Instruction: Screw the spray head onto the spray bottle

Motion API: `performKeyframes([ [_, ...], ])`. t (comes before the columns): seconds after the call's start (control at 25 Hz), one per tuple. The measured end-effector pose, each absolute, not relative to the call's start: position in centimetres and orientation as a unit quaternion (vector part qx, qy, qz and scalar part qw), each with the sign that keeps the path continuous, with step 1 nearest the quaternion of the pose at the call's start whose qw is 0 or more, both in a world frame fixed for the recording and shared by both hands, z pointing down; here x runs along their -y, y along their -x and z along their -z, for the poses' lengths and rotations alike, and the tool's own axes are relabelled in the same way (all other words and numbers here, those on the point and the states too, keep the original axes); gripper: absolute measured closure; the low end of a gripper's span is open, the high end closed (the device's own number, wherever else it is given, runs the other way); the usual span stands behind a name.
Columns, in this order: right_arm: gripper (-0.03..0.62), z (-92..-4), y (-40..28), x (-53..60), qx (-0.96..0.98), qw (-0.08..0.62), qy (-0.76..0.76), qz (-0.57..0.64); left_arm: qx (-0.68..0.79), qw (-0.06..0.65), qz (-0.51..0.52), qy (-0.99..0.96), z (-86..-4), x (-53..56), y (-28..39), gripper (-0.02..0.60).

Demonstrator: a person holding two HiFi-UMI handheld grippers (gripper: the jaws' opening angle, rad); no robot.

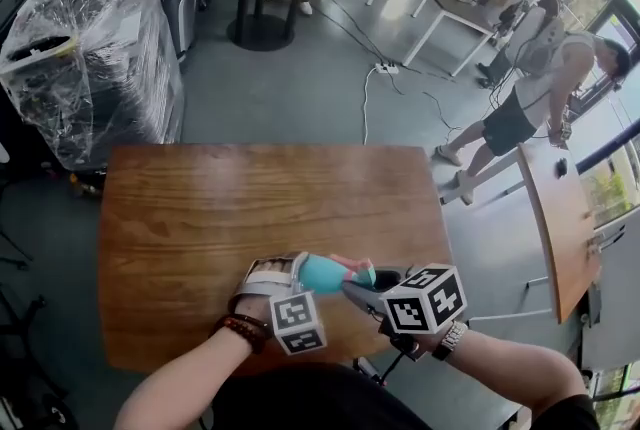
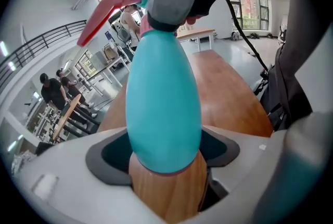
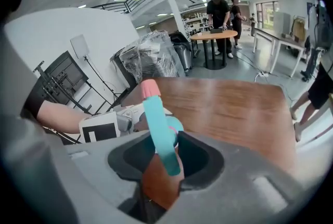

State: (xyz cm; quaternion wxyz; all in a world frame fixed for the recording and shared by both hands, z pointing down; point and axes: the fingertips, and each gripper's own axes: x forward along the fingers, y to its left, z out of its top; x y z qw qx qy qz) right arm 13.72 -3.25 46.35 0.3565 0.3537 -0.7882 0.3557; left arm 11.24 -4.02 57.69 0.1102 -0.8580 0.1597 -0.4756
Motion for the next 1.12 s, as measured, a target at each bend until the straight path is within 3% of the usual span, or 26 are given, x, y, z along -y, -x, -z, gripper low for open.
performKeyframes([
  [0.24, 0.43, -44.5, -14.1, 4.8, 0.817, 0.334, -0.372, -0.287, -0.164, 0.066, 0.449, 0.876, -59.0, 5.0, -11.7, 0.163],
  [0.56, 0.43, -42.8, -17.7, 5.7, 0.814, 0.299, -0.427, -0.257, -0.222, -0.047, 0.361, 0.905, -60.6, 8.9, -11.8, 0.16],
  [1.12, 0.43, -45.0, -20.2, 3.7, 0.808, 0.302, -0.441, -0.249, -0.253, -0.057, 0.33, 0.908, -63.7, 12.5, -14.4, 0.158],
])
